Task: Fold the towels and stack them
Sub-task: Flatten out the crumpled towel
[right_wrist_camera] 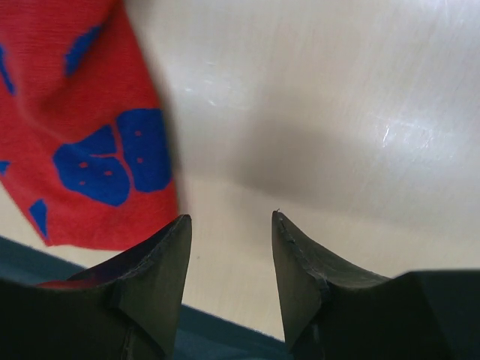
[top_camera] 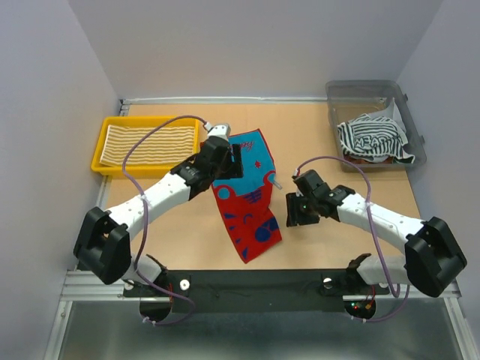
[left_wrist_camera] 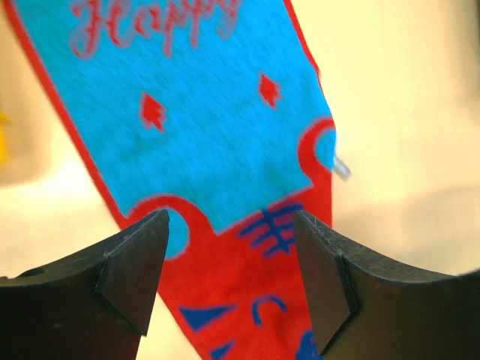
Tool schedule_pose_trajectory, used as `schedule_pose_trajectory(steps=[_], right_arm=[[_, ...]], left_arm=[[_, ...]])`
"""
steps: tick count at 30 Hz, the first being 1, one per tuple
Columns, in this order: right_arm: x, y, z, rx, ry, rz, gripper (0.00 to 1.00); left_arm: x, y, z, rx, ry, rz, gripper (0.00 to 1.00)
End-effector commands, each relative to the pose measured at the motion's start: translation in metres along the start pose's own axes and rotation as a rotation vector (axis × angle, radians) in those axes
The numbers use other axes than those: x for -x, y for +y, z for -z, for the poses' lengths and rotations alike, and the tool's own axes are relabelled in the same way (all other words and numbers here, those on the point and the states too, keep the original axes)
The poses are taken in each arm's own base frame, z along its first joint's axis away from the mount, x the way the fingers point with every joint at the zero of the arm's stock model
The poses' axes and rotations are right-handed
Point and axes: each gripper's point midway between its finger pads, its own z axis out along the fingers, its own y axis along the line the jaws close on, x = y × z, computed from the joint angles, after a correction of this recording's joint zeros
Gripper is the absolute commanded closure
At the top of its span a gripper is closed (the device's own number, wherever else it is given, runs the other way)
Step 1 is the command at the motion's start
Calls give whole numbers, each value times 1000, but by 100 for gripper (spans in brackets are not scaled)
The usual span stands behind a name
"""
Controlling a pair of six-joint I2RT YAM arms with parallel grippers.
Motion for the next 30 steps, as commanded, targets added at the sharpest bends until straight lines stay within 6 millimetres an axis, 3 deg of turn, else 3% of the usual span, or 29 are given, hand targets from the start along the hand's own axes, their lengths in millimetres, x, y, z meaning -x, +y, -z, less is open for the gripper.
schedule_pose_trajectory(steps=[1, 5, 15, 16, 22, 26, 27, 30], right_arm=[[8, 29, -14, 183, -57, -97, 48], [-4, 36, -24, 247, -25, -107, 48], [-13, 44, -39, 309, 8, -123, 48], [-13, 45, -39, 314, 9, -122, 48], [-18, 45, -46, 327, 35, -114, 48], [-20, 53, -47, 370, 57, -99, 53], [-21, 54, -49, 375, 62, -99, 54], [-18, 55, -52, 378, 57, -93, 70]], left_arm=[[-72, -5, 6, -17, 148, -3, 22], [-115, -4, 0, -20, 220, -14, 25], [-151, 10, -20, 37, 297, -37, 37], [-152, 10, -20, 37, 297, -34, 43], [-178, 24, -28, 86, 362, -55, 46], [-181, 27, -31, 99, 371, -65, 48], [-180, 27, -32, 99, 369, -65, 53], [-181, 29, -33, 108, 373, -71, 55]])
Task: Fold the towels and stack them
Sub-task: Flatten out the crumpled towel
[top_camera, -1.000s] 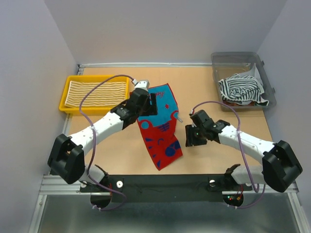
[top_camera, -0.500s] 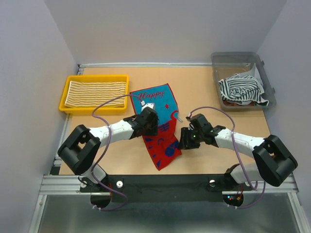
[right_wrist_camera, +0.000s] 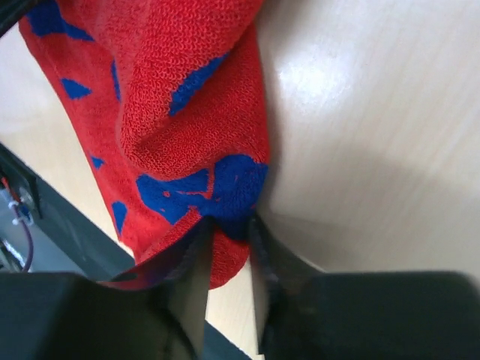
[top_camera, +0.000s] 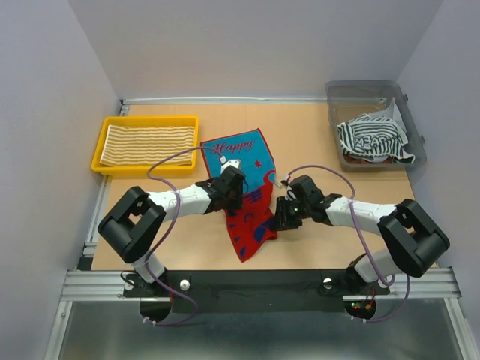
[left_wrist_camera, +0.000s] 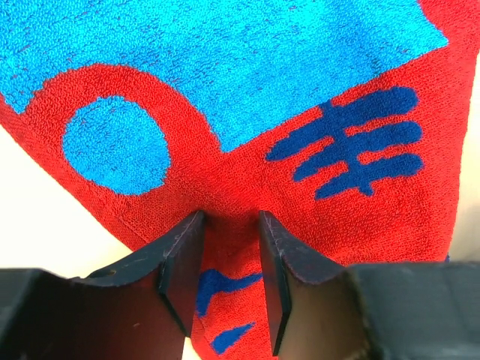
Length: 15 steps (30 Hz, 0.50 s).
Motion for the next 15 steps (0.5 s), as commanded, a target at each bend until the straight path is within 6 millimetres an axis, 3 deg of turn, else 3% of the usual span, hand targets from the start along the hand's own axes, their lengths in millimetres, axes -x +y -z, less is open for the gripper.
schedule_pose_trajectory(steps=[1, 2, 4, 5, 6, 7, 10, 12, 13, 15], right_arm=[[0, 0, -6, 20, 9, 27, 75], [4, 4, -6, 28, 2, 38, 88], [12, 10, 0, 34, -22, 64, 99], [15, 12, 3, 28, -28, 77, 99], [34, 26, 11, 36, -67, 104, 99], [36, 21, 19, -19, -61, 127, 100], [67, 40, 49, -91, -105, 194, 100], [77, 46, 61, -143, -121, 223, 100], [84, 60, 72, -144, -127, 246, 100], [74, 79, 66, -149, -88, 310, 100]], left_arm=[[-25, 18, -9, 72, 77, -21, 54], [-25, 20, -9, 79, 78, -23, 55], [-26, 23, -9, 90, 79, -26, 55], [-26, 24, -8, 95, 78, -26, 55], [-25, 25, -8, 100, 77, -25, 56], [-25, 28, -7, 111, 76, -27, 56], [-24, 34, -5, 132, 74, -25, 56], [-25, 36, -4, 136, 76, -25, 57], [-26, 36, -4, 136, 79, -25, 57], [-26, 37, -3, 135, 76, -21, 56]])
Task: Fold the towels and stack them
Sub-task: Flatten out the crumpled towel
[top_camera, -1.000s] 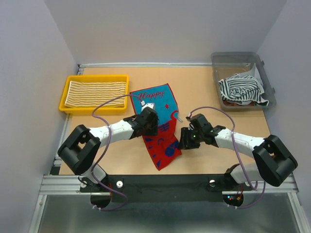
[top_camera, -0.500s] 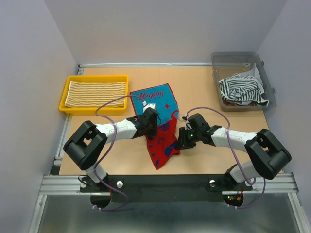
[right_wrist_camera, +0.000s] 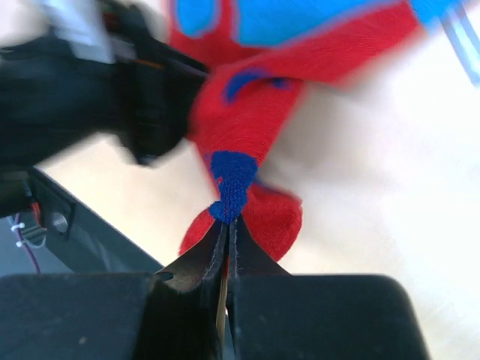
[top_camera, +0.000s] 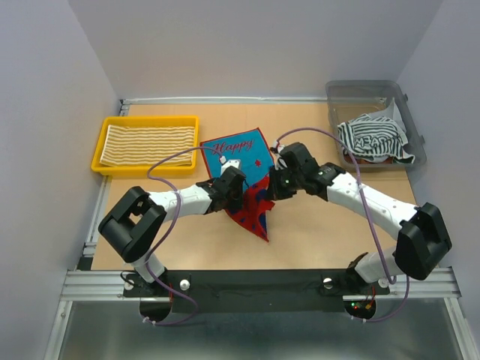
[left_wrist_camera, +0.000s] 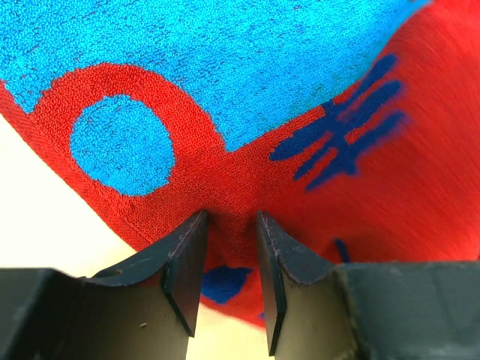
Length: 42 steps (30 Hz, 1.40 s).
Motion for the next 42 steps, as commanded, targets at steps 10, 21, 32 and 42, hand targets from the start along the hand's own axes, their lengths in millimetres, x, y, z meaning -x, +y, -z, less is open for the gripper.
schedule_pose_trajectory(steps=[10, 21, 32, 42], right_arm=[[-45, 80, 0, 2, 108, 290, 68], [-10, 4, 8, -121, -166, 5, 64], [-14, 20, -57, 116, -234, -180, 55], [15, 65, -85, 294, -207, -68, 55]], left_arm=[[-41, 35, -2, 87, 105, -2, 56], [-39, 38, 3, 86, 94, 6, 57], [-20, 34, 22, 32, 26, 62, 57], [36, 50, 76, 22, -132, 130, 47]])
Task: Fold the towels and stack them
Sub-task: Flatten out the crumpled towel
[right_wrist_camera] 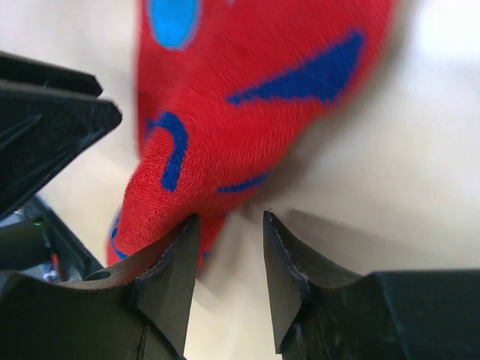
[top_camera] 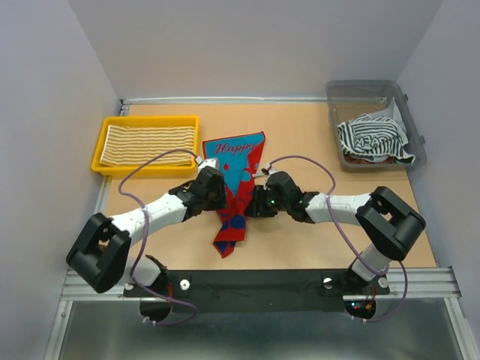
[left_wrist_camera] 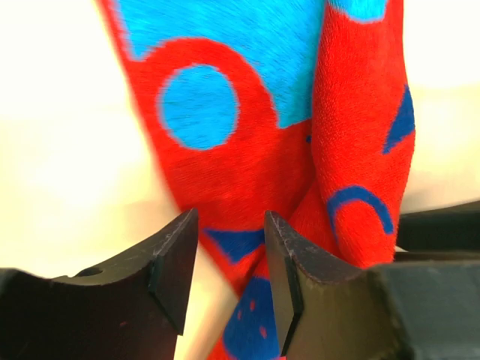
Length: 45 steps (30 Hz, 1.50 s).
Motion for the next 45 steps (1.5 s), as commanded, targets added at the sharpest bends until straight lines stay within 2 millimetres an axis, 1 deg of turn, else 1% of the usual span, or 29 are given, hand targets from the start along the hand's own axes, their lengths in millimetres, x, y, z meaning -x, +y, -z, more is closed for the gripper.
schedule_pose_trajectory(steps=[1, 3, 4, 5, 6, 7, 8, 9, 10, 11, 12, 13, 14, 15, 18, 20, 21, 22, 23, 25, 26, 28, 30, 33, 34, 37, 40, 45], right_arm=[[46, 60, -9, 196, -80, 81, 55], [58, 74, -9, 226, -93, 91, 55], [59, 76, -10, 229, -92, 91, 55], [63, 78, -10, 230, -97, 97, 55], [71, 87, -10, 244, -112, 109, 55], [71, 84, -16, 236, -101, 111, 55], [72, 85, -20, 237, -97, 117, 55], [76, 90, -24, 246, -96, 122, 55], [70, 87, -33, 248, -61, 124, 55], [68, 88, -37, 255, -44, 126, 55], [71, 92, -39, 263, -38, 129, 55], [66, 88, -41, 241, -24, 122, 55], [69, 90, -36, 231, -42, 116, 55], [70, 87, -32, 210, -59, 109, 55], [75, 70, -12, 115, -138, 64, 54], [74, 61, -5, 81, -164, 41, 53], [70, 56, 0, 71, -167, 35, 51], [69, 50, 1, 51, -175, 23, 48], [64, 45, 1, 38, -169, 8, 45], [60, 39, -4, 23, -157, -10, 44], [57, 39, -7, 25, -144, -19, 44], [57, 37, -15, 20, -137, -24, 44], [61, 35, -19, 13, -159, -20, 44], [69, 37, -26, 29, -193, -12, 44], [76, 42, -26, 46, -212, -7, 44], [75, 40, -34, 45, -209, -7, 44], [78, 46, -37, 70, -214, 10, 44], [78, 57, -38, 126, -200, 45, 44]], left_arm=[[46, 14, 41, 12, -127, 41, 46], [60, 20, 53, 19, -162, 44, 46], [66, 25, 61, 29, -173, 33, 46], [75, 27, 72, 19, -212, 34, 46], [83, 35, 78, 31, -237, 46, 46], [90, 39, 85, 36, -263, 30, 45], [99, 42, 96, 30, -310, 31, 45], [105, 48, 100, 42, -338, 31, 44], [111, 51, 107, 44, -372, 17, 44], [114, 54, 110, 49, -391, 11, 44], [115, 58, 109, 56, -407, 8, 43], [116, 60, 110, 63, -417, 1, 42], [117, 62, 112, 64, -432, -8, 42], [115, 66, 110, 72, -441, -9, 41], [115, 70, 110, 73, -471, -7, 38], [120, 69, 114, 74, -487, -3, 36], [122, 70, 115, 75, -498, 0, 34], [123, 70, 115, 75, -499, 3, 34], [124, 71, 115, 77, -499, 7, 33], [123, 71, 114, 71, -495, 8, 32], [123, 73, 113, 75, -493, 8, 32], [123, 73, 113, 75, -494, 4, 32], [123, 73, 112, 77, -490, 4, 32], [122, 74, 112, 79, -489, 4, 32], [122, 75, 112, 83, -490, 7, 32], [123, 75, 113, 84, -494, 9, 32], [122, 75, 112, 86, -492, 7, 32], [122, 75, 110, 87, -484, 2, 32]])
